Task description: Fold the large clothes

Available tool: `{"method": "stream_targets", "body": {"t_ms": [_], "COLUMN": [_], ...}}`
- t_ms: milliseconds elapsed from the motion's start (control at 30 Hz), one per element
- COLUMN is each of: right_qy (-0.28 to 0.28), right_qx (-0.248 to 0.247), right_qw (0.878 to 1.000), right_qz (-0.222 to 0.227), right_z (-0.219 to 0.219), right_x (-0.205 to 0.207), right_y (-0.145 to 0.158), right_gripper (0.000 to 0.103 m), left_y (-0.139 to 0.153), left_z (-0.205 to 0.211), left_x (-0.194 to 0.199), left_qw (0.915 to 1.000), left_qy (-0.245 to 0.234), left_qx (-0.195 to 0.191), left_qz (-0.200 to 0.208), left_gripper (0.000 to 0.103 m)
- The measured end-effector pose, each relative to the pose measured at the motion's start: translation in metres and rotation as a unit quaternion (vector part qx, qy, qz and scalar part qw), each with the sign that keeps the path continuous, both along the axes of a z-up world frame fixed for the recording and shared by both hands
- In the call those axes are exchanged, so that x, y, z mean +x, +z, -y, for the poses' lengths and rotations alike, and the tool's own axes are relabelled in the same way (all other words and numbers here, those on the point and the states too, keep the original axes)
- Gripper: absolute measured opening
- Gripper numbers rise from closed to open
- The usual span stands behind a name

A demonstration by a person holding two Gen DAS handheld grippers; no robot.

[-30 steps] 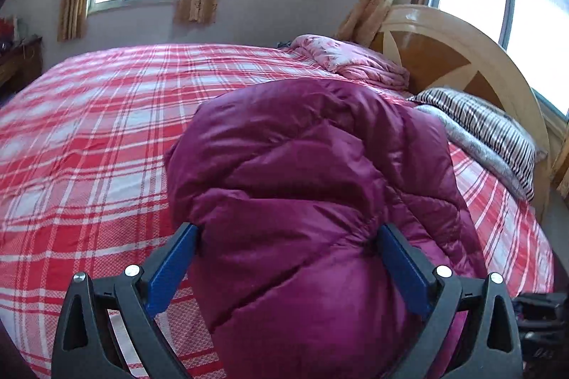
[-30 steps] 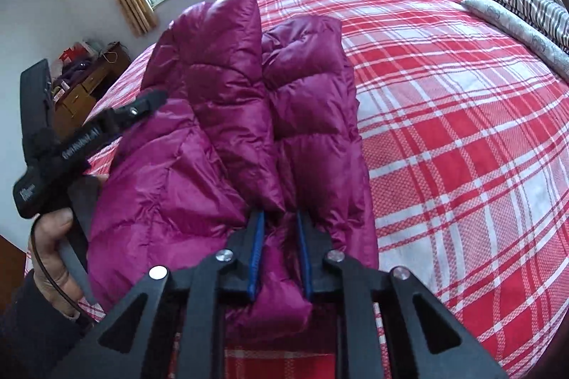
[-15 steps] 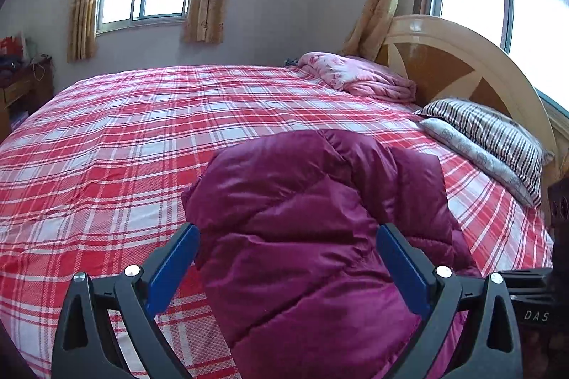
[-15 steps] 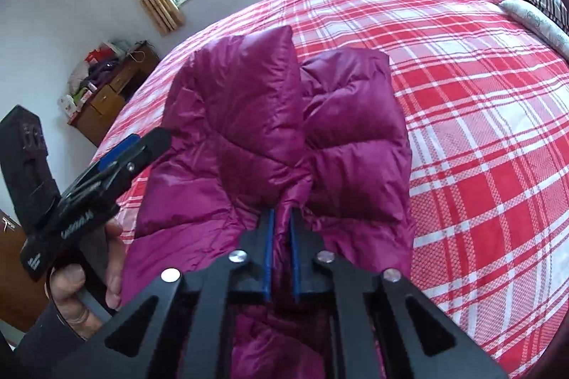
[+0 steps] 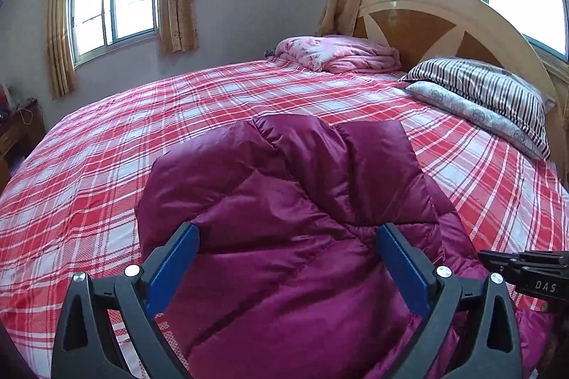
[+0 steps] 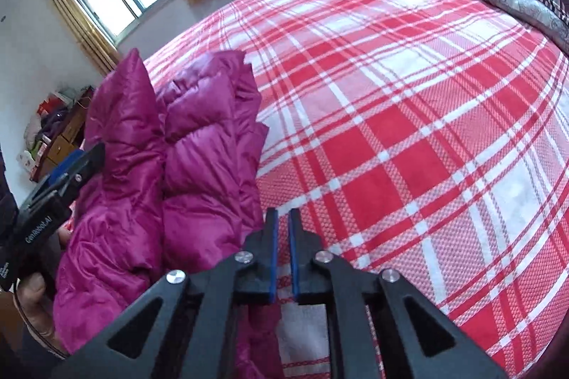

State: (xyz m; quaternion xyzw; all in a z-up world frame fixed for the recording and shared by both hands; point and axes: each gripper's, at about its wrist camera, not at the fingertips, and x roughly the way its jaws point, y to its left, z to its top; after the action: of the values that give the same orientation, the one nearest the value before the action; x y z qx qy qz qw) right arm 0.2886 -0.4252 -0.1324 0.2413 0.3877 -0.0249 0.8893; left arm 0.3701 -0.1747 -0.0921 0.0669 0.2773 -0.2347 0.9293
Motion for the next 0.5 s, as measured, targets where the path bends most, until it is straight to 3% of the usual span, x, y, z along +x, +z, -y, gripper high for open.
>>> {"method": "stream_targets", "body": {"t_ms": [33, 67, 100, 267, 367, 500], "right_qy": [0.003, 0.005, 0.013, 0.078, 0.1, 0.163], "right_qx": [-0.004, -0.003, -0.002, -0.028, -0.022, 0.005], "right_qw": [1.0, 0.999, 0.998, 0.996, 0.994, 0.987], "right_qz": [0.019, 0.04, 0.057, 0.045, 0.046, -0.007], "right_z": [0.001, 0.001, -0.001, -0.033, -0.043, -0.06], "right_x": [-0.002, -0.003, -0.001, 0.046, 0.058, 0.09], "right_y": [0.011, 0.021, 0.03, 0.047, 0.054, 0.029], "right_gripper": [0.063, 0.074, 0.077, 0.063, 0.061, 0.061], "left_y": [0.003, 0.005, 0.006, 0.004, 0.003, 0.005], "left_z": [-0.005, -0.01, -0.014, -0.027, -0.031, -0.041], "left_x": [0.0, 0.0, -0.001, 0.005, 0.006, 0.017], "left_qw": [0.9999, 0.9997, 0.9995, 0.9977, 0.997, 0.9936], "left_qy": [0.002, 0.007, 0.016, 0.038, 0.046, 0.102], "left_qx": [-0.011, -0.022, -0.028, -0.052, -0.059, -0.045], "left_qz": [-0.001, 0.001, 0.003, -0.018, -0.021, -0.013], "left_gripper": [0.1, 0.1, 0.1, 0.1, 0.1, 0.1]}}
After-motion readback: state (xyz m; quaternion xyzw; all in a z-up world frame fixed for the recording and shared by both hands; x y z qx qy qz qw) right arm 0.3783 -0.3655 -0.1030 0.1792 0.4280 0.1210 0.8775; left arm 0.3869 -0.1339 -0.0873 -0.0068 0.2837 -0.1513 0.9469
